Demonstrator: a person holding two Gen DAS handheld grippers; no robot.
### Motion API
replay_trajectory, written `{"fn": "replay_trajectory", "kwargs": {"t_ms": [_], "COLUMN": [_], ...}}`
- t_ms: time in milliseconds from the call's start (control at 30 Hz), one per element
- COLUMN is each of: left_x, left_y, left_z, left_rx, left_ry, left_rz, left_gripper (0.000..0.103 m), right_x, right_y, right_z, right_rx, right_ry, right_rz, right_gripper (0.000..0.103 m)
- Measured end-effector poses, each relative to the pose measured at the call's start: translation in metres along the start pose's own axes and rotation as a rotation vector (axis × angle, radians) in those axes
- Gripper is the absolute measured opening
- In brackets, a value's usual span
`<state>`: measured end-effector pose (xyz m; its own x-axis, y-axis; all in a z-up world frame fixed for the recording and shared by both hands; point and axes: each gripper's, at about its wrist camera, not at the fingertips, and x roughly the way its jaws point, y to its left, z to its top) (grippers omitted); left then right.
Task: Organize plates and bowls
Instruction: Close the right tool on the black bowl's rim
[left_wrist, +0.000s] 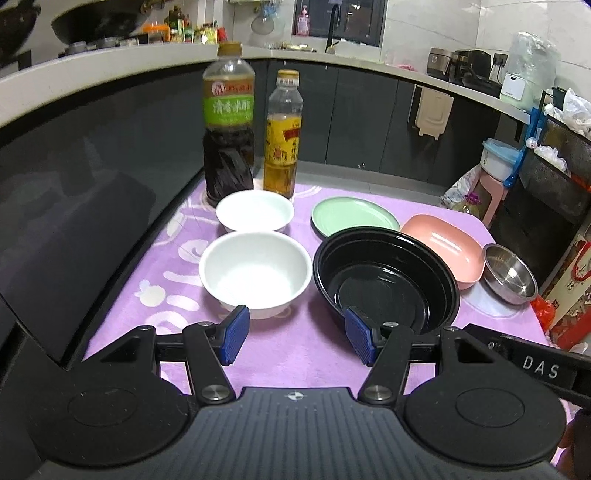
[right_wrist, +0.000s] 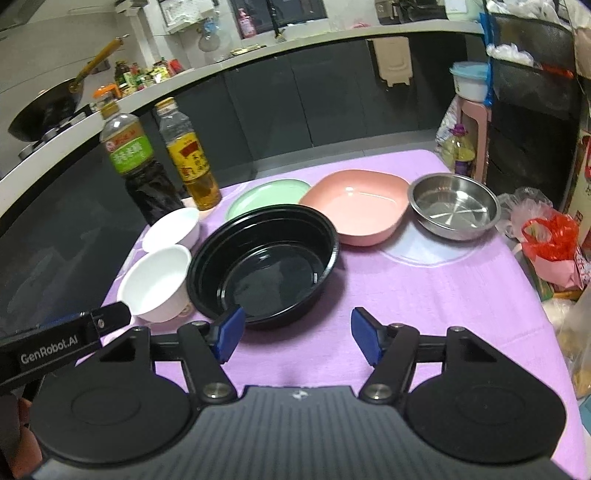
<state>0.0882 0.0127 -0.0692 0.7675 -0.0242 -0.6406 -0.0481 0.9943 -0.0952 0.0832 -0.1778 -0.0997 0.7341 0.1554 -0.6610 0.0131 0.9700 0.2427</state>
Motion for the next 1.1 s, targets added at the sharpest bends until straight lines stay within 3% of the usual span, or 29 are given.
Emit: {"fn": "replay_trajectory", "kwargs": {"t_ms": [167,533,800,933,1033,1067,1100], "left_x": [0.012,0.061,0.094,0.103,0.109,0.111,0.110], "left_y": [0.005,-0.005,-0.008,-0.008,-0.010,-0.011,-0.013], "left_z": [0.006,0.015,0.015,0.015,0.014,0.014,0.013], "left_rx": [-0.060,-0.112,-0.089,-0.086,-0.079,-0.069,-0.053], "left_ry": [0.004,0.126,0.175,0.182,0.182,0.184,0.180], "left_rz": [-0.005,-0.095,-0.096,-0.091,-0.102,-0.109,-0.118], "left_gripper": [0.055,0.053,0.038,0.035,0.021,0.016,0.015], "right_x": [0.011,0.048,0.074,0.084,0.090,0.091,0.093], "right_y": [-0.011,-0.030,-0.037,-0.040,-0.038,-0.036,-0.035], "right_z": [0.008,0.024,0.032,0.035,0.036,0.036,0.036], "right_rx": [0.047,0.126,0.141,0.145,0.138,0.131,0.120], "right_ry": [0.022,0.086,0.115,0.129,0.133,0.133,0.135], "right_rz": [-0.001,-0.006,-0.010,-0.014,-0.019,-0.020,-0.018], "right_gripper": [0.064,0.051,0.034,0.032,0.032,0.030,0.020]}}
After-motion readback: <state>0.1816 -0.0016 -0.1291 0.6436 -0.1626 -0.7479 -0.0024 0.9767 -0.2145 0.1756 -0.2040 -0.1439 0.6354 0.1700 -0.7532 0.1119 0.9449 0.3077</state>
